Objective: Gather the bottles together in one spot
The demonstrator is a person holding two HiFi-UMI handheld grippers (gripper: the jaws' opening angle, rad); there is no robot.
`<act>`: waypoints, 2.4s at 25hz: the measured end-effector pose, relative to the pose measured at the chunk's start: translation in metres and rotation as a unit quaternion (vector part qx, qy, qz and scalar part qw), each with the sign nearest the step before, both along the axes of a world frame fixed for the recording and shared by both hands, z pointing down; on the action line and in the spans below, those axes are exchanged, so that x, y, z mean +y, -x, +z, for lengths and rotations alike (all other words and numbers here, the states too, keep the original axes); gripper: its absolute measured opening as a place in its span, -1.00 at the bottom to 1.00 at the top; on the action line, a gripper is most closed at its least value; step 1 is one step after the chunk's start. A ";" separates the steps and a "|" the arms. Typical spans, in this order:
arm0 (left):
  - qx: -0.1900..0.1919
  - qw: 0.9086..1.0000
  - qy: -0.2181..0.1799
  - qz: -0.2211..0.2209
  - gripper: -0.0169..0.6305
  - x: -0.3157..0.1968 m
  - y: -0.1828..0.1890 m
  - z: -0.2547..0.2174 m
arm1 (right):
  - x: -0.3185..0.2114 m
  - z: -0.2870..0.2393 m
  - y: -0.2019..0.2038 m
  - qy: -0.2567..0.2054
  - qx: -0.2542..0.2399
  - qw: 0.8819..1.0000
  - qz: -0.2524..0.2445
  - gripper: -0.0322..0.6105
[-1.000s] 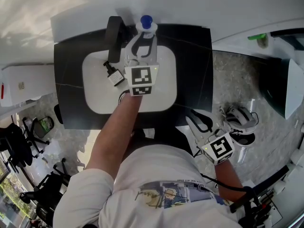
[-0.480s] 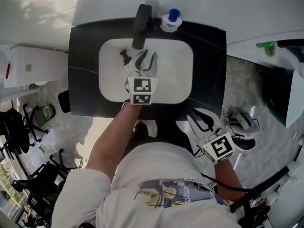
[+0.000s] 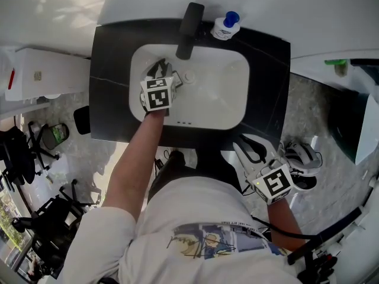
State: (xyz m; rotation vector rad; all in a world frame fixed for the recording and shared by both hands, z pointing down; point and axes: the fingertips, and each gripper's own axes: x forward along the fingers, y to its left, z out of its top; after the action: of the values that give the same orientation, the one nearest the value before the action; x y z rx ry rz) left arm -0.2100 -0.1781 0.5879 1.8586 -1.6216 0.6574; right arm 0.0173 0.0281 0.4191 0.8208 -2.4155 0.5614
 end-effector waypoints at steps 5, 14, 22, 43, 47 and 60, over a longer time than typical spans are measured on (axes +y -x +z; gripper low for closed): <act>0.014 0.998 0.057 -0.035 -0.38 -0.009 0.009 0.030 | -0.013 0.004 -0.008 0.005 0.003 1.000 0.000 -0.64; 0.035 0.988 0.138 -0.064 -0.36 -0.019 0.012 0.084 | -0.033 0.013 -0.023 0.019 0.002 1.000 0.000 -0.64; 0.058 0.972 0.199 -0.111 -0.32 -0.020 0.021 0.115 | -0.038 0.016 -0.038 0.026 0.005 1.000 0.004 -0.64; 0.067 0.993 0.080 -0.050 -0.61 0.015 -0.026 0.048 | -0.019 0.008 -0.050 0.007 -0.007 1.000 0.030 -0.64; 0.049 0.998 0.046 -0.011 -0.67 0.022 -0.034 0.036 | -0.003 0.009 -0.041 0.008 -0.007 0.999 0.035 -0.64; 0.037 0.986 -0.073 0.145 -0.67 0.031 -0.123 -0.036 | 0.025 0.005 -0.049 0.000 -0.009 0.998 0.068 -0.64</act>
State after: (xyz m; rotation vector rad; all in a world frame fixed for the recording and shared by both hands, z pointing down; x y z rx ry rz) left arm -0.0871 -0.1469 0.5520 2.2263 -1.3973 0.5945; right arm 0.0660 0.0527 0.4244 0.9899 -2.3883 0.6213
